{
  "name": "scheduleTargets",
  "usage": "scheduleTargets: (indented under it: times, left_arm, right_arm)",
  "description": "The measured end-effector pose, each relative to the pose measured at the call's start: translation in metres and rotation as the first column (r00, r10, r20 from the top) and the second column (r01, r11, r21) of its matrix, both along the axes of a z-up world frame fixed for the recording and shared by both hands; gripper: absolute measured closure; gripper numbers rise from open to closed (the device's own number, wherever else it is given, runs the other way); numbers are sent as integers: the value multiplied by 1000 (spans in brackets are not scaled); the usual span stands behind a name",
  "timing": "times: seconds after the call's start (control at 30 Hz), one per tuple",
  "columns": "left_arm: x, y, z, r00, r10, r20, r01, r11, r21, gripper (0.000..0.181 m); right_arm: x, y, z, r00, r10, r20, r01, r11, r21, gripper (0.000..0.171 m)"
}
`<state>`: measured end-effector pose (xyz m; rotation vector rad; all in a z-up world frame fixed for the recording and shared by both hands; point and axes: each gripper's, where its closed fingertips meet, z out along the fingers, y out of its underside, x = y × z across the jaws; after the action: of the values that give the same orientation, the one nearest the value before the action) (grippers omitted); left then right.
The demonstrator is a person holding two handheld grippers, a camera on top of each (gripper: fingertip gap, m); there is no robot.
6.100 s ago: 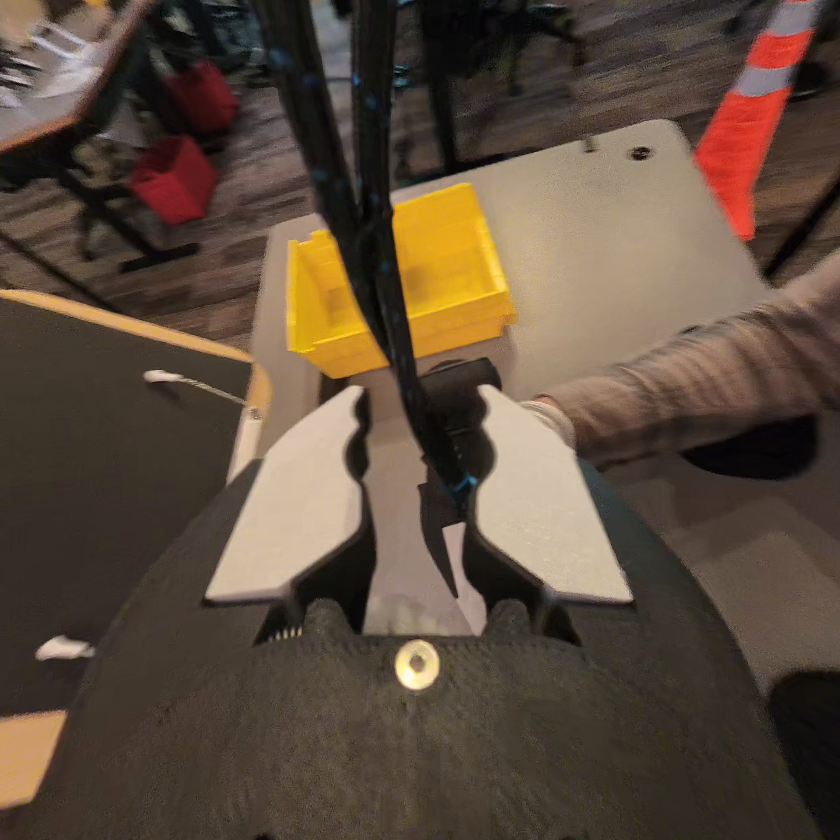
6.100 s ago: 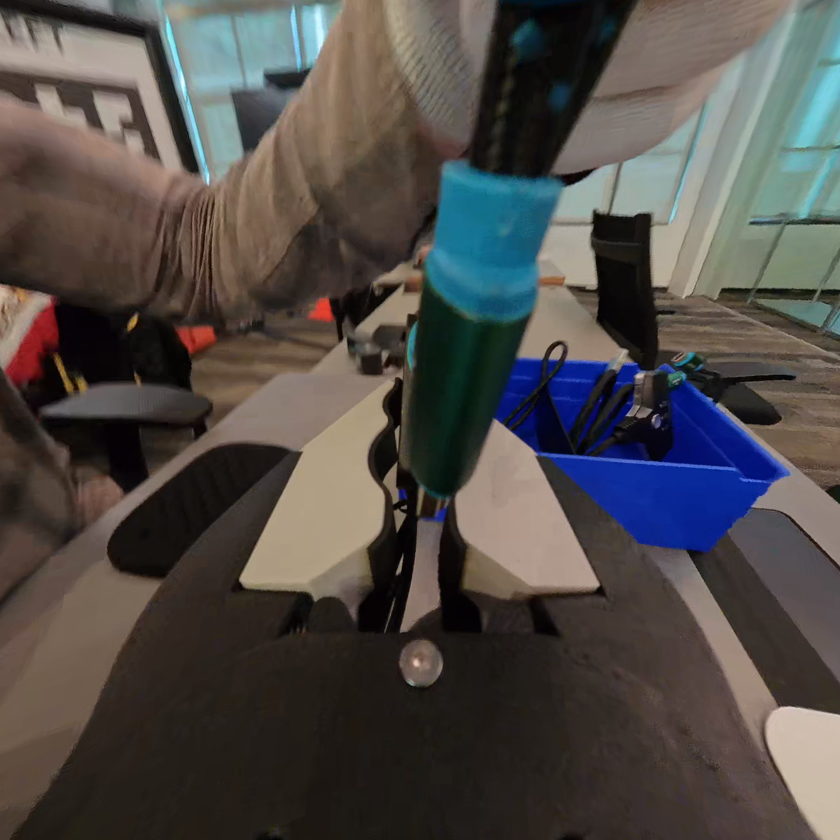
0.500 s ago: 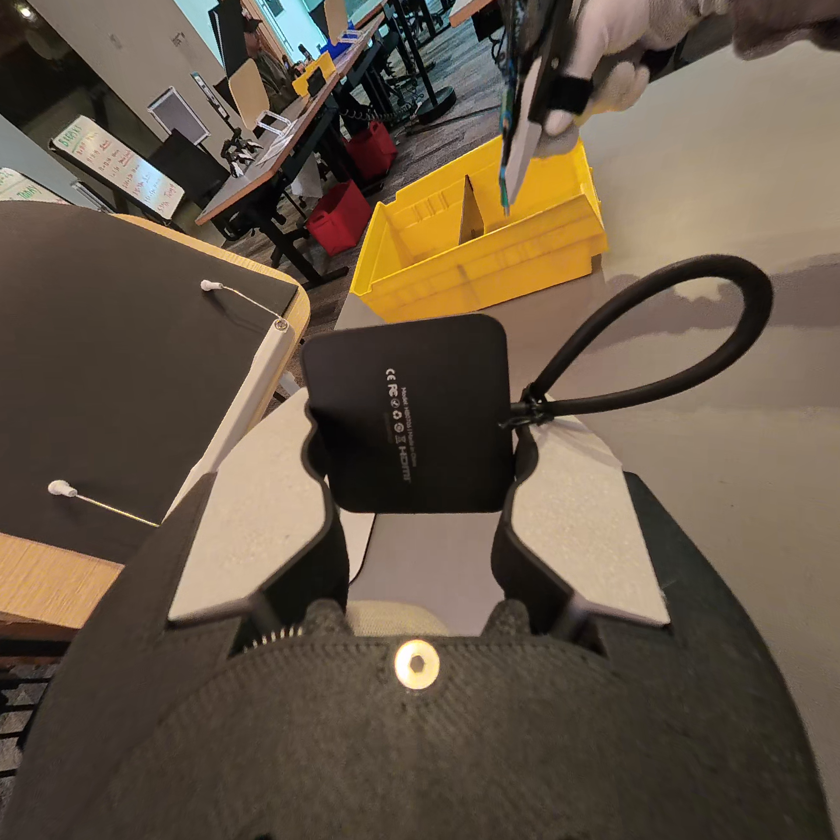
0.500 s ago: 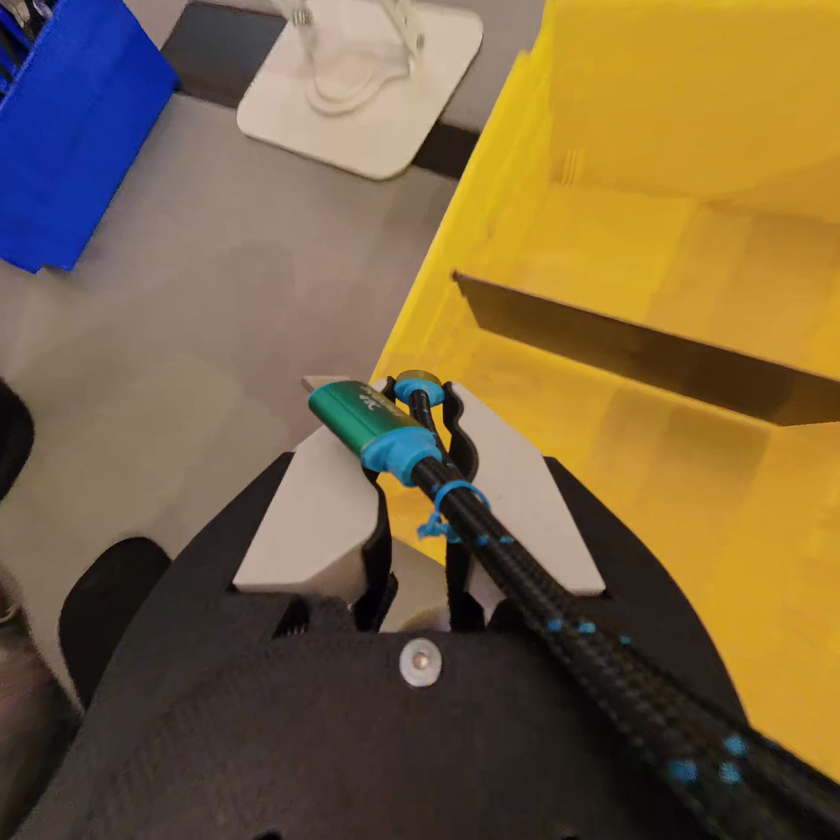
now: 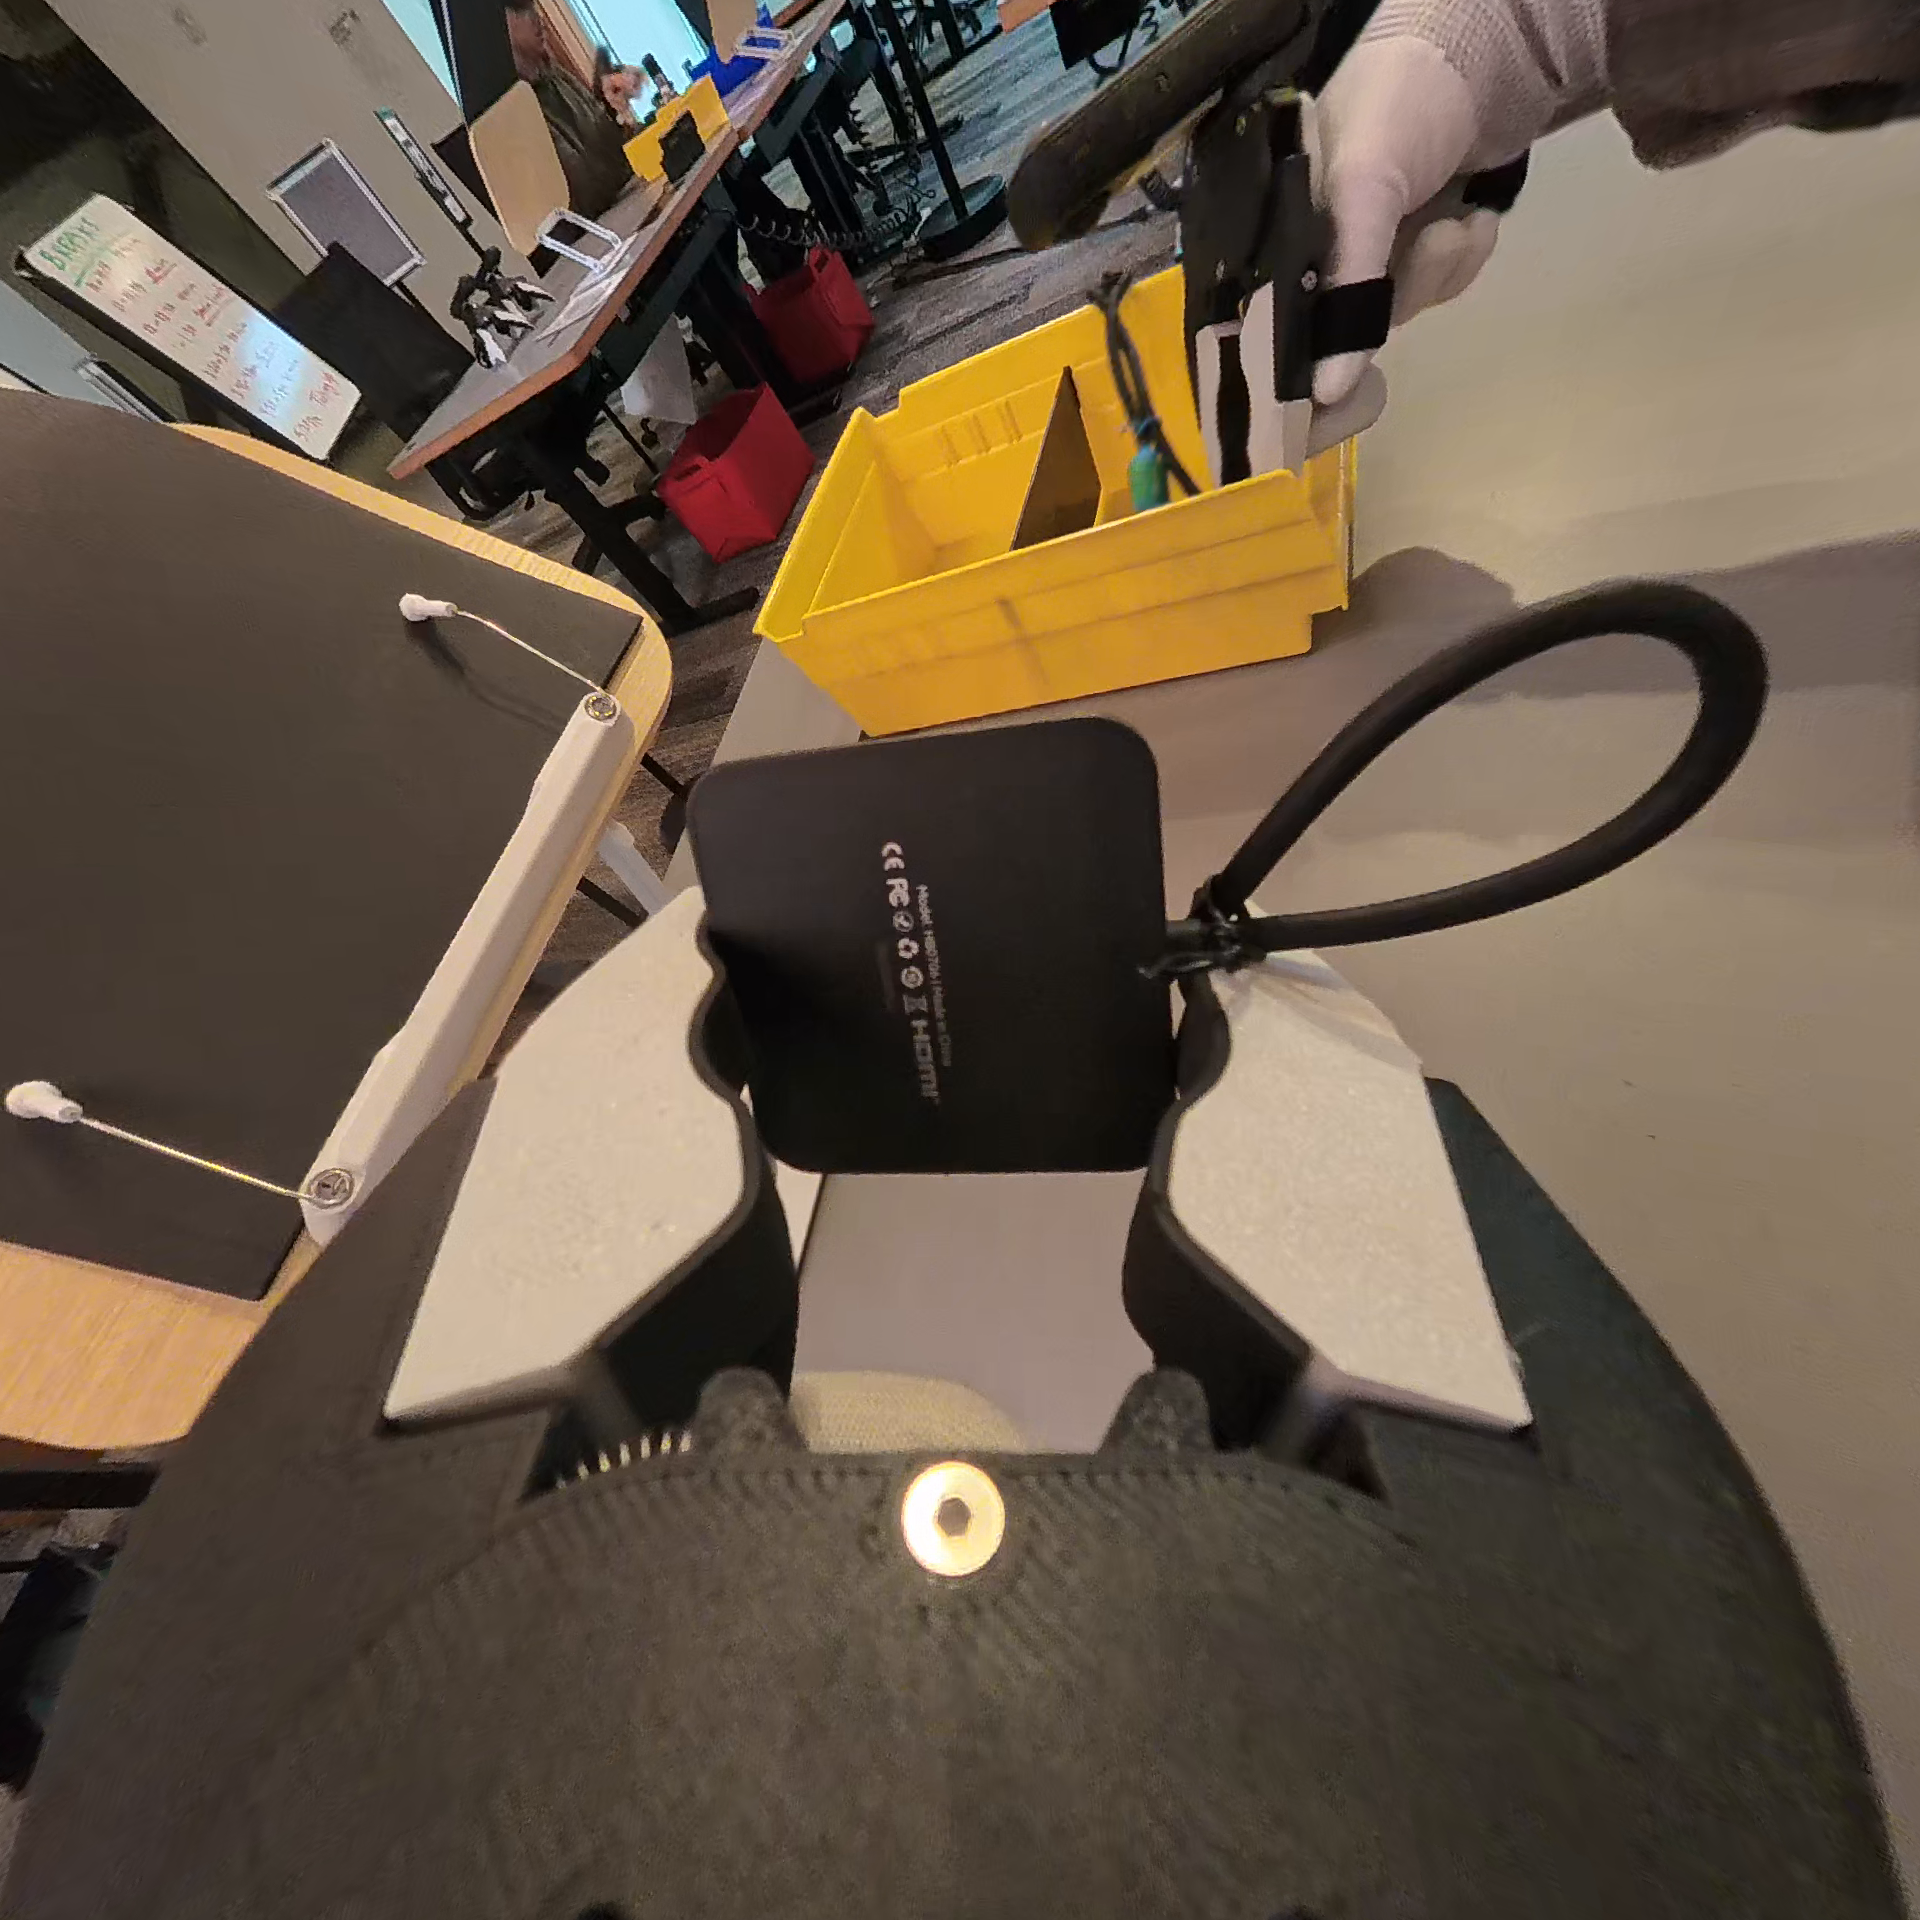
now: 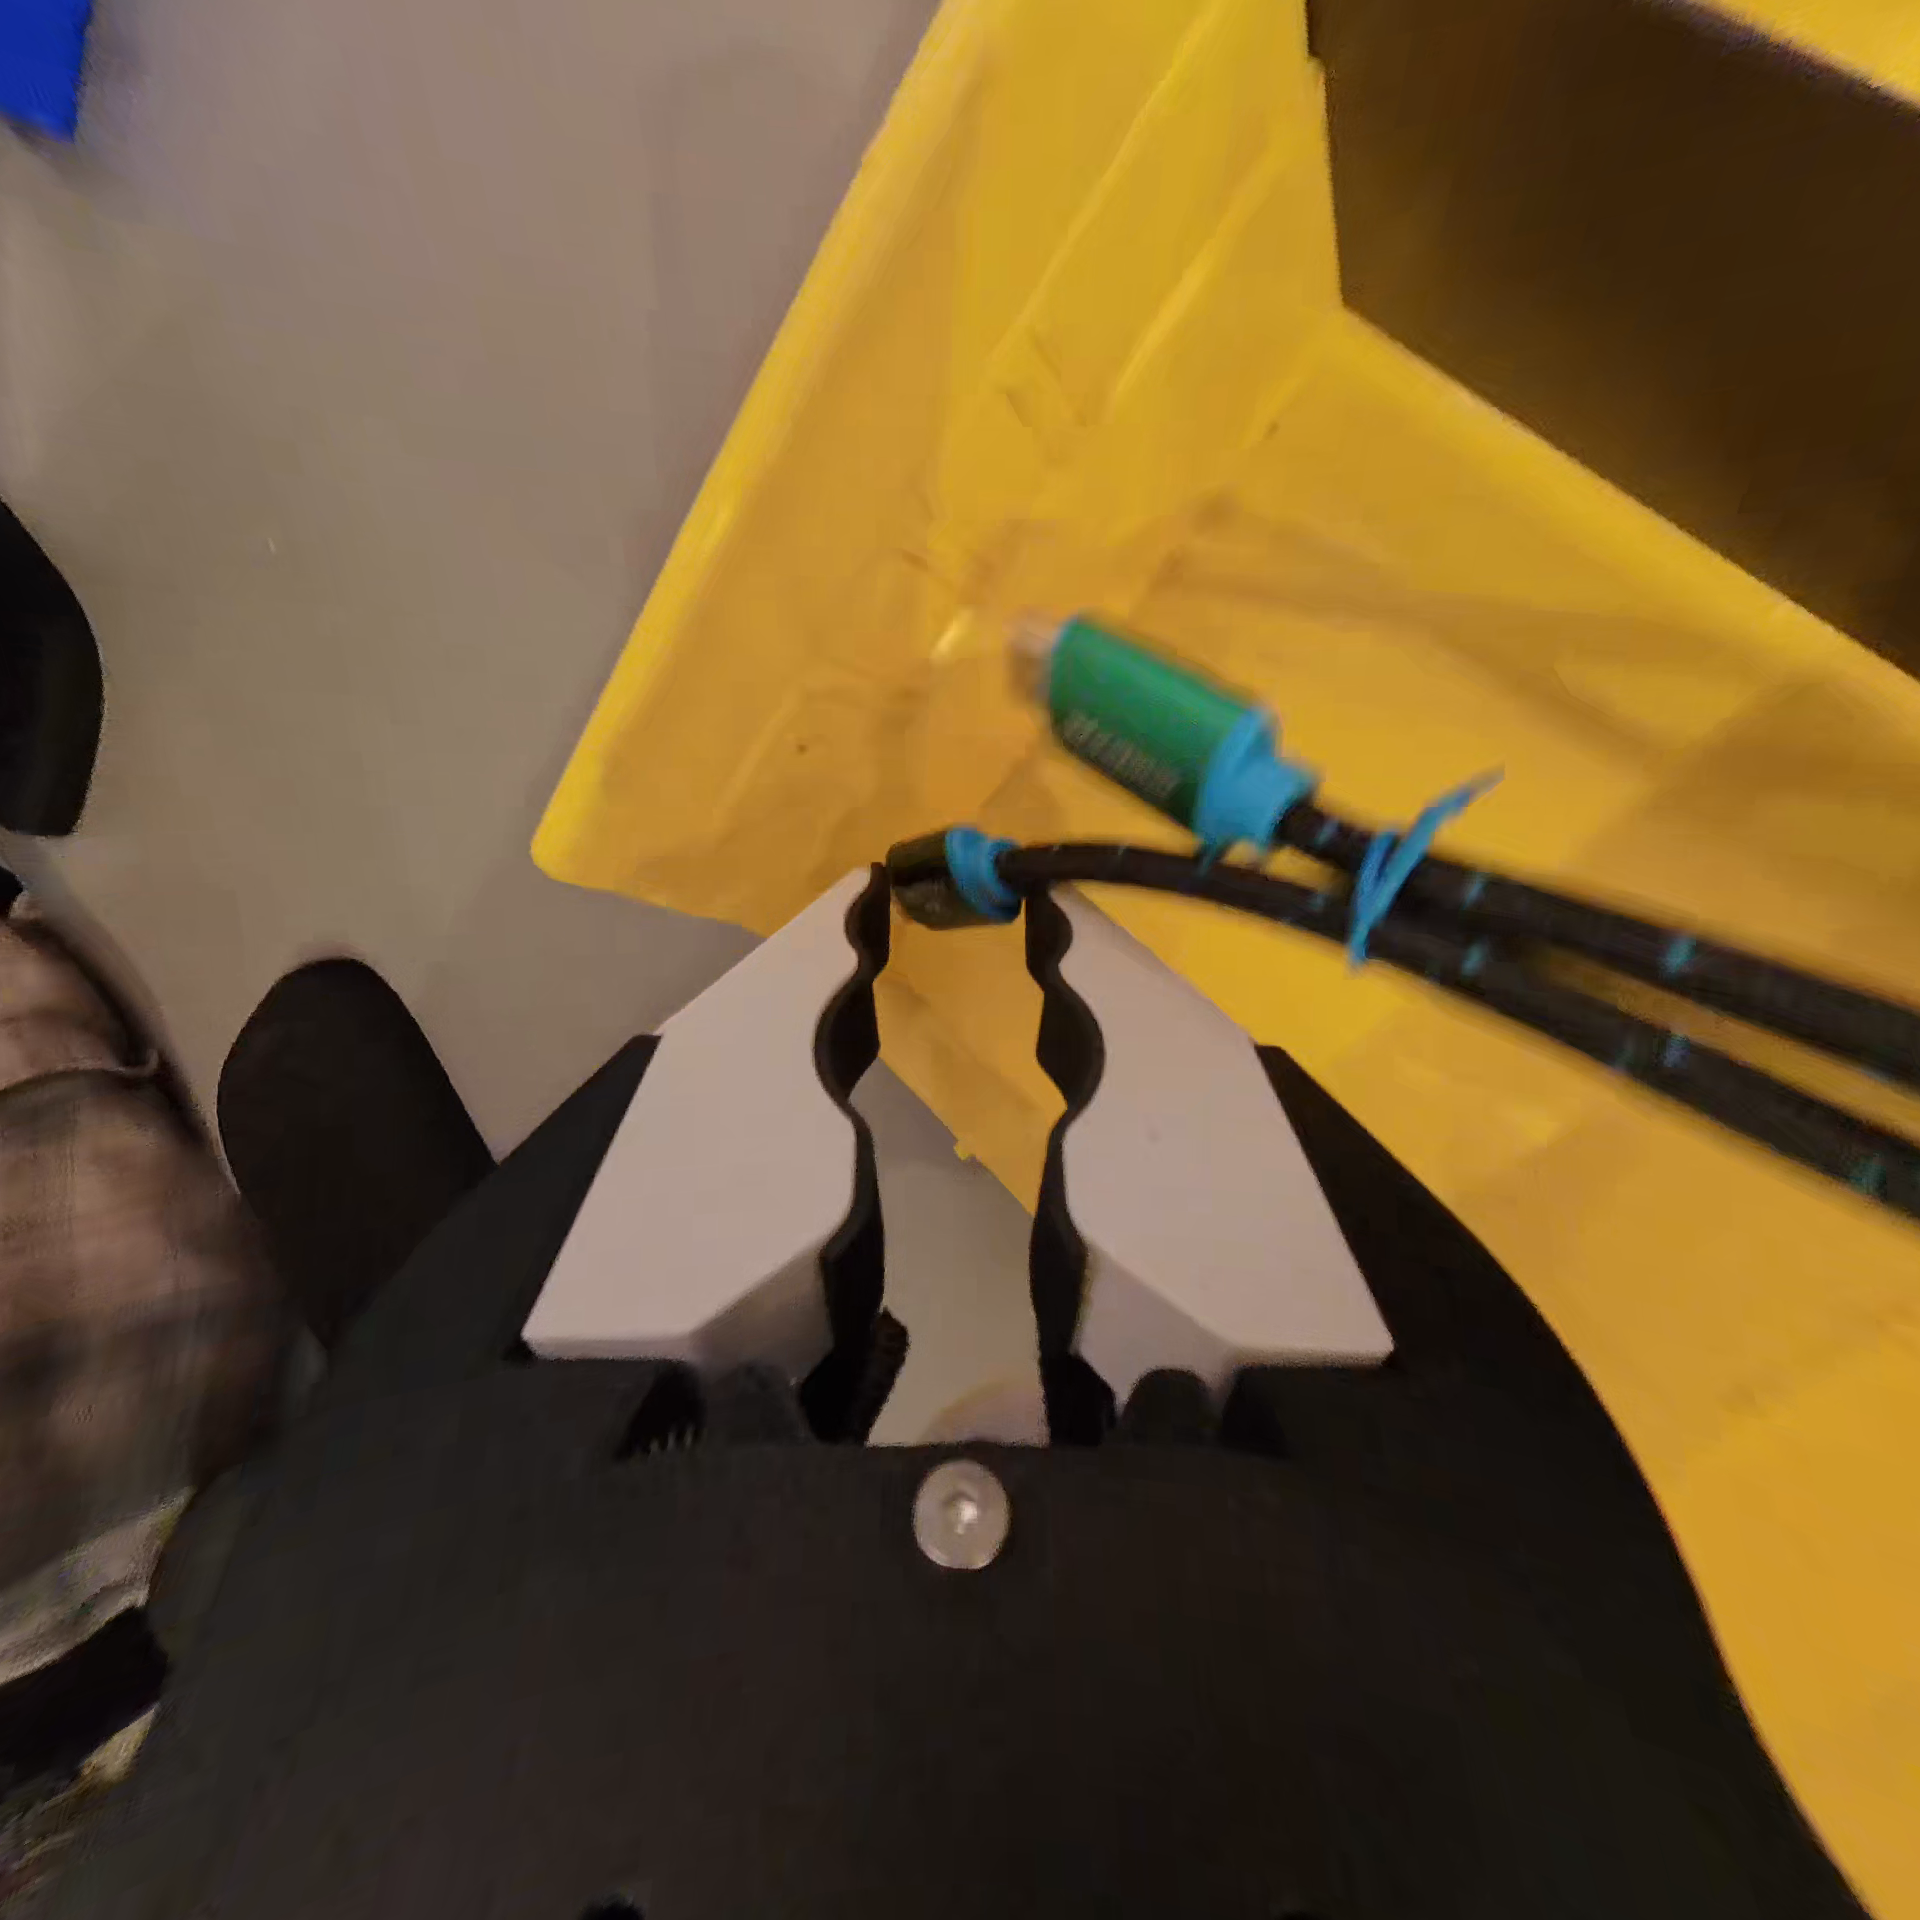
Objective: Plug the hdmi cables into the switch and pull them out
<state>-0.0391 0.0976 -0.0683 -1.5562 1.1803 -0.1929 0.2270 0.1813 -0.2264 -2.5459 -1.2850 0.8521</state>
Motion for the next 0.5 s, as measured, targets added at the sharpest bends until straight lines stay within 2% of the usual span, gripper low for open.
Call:
scheduleTargets:
  times: [0.17,0.27,0.33,0.4,0.43,0.5]
  left_arm:
    - [4,0,-4,1000,-8,-15,7,1000,-12,101]
    - [8,0,-5,1000,-22,-6,22,1000,-15,101]
    - [12,0,-5,999,-36,-2,36,999,-16,101]
    - [19,0,-5,999,-44,-3,44,999,1,101]
    - [22,1,-3,999,-46,-9,46,999,15,101]
    - [31,2,-1,999,-39,-38,41,998,56,101]
  right_arm:
    - [17,1,3,993,36,109,-33,999,-35,122]
    - [37,-1,19,975,44,217,-57,997,52,117]
    - [50,-2,41,965,19,262,-62,985,159,121]
    - [33,-5,81,989,1,146,-45,953,300,126]
    - [10,-14,107,999,29,15,-33,936,351,128]
    - [-41,-39,153,971,118,-209,-21,908,417,130]
